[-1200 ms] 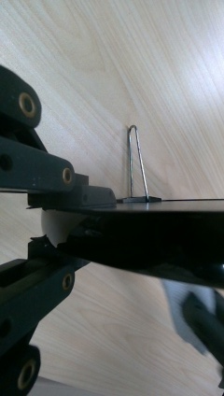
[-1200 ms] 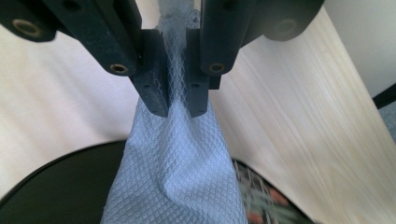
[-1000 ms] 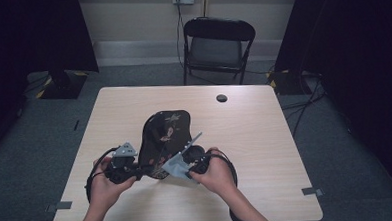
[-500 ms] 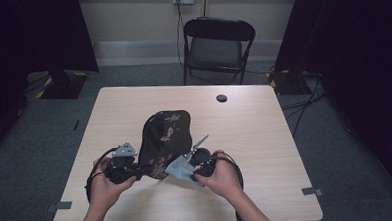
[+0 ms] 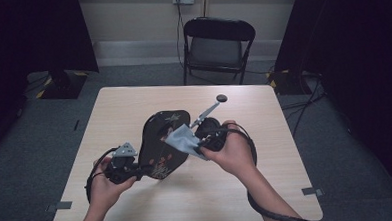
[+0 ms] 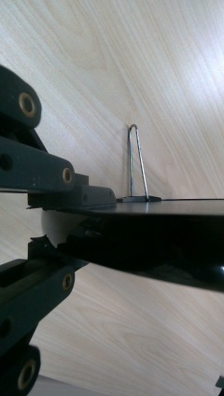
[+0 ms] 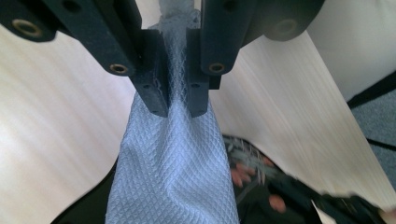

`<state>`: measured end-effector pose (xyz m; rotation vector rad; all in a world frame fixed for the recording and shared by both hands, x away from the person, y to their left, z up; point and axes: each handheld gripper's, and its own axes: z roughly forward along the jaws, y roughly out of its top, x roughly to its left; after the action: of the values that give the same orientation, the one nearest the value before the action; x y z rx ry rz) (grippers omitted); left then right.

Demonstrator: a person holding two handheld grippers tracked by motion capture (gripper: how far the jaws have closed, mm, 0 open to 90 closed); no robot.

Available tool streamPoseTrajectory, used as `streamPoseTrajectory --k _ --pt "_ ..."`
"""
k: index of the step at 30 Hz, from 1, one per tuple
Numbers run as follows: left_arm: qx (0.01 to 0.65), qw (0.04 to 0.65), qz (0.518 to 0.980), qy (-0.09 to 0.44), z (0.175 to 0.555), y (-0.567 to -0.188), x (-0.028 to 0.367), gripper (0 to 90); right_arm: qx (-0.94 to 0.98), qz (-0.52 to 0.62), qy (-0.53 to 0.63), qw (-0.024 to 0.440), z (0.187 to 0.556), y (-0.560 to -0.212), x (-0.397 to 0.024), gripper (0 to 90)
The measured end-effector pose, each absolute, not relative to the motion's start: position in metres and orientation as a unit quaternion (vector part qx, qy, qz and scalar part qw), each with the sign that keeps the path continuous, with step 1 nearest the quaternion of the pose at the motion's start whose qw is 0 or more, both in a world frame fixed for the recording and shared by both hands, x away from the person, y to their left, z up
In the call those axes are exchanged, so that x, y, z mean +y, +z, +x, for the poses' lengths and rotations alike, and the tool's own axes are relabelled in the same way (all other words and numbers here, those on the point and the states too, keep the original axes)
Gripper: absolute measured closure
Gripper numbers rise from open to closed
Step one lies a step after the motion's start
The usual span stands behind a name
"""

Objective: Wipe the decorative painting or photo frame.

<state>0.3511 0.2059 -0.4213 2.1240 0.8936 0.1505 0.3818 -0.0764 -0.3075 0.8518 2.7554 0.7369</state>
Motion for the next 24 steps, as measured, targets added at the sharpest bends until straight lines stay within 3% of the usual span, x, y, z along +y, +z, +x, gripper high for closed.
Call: streamPoseTrajectory --k 5,12,24 --pt "0.357 0.407 0.839 0.058 0.351 -0.422 0.206 78.6 0.919 0.274 0.264 0.101 0.384 -0.276 -0.071 81.1" --pt "0.356 0.407 0.839 0.059 0.351 -0.422 0.206 78.6 0.914 0.27 0.282 0.107 0.39 -0.257 -0.058 81.2" --pt "0.354 0.407 0.84 0.059 0.351 -0.422 0.206 78.7 0.917 0.275 0.272 0.098 0.397 -0.275 -0.05 81.1"
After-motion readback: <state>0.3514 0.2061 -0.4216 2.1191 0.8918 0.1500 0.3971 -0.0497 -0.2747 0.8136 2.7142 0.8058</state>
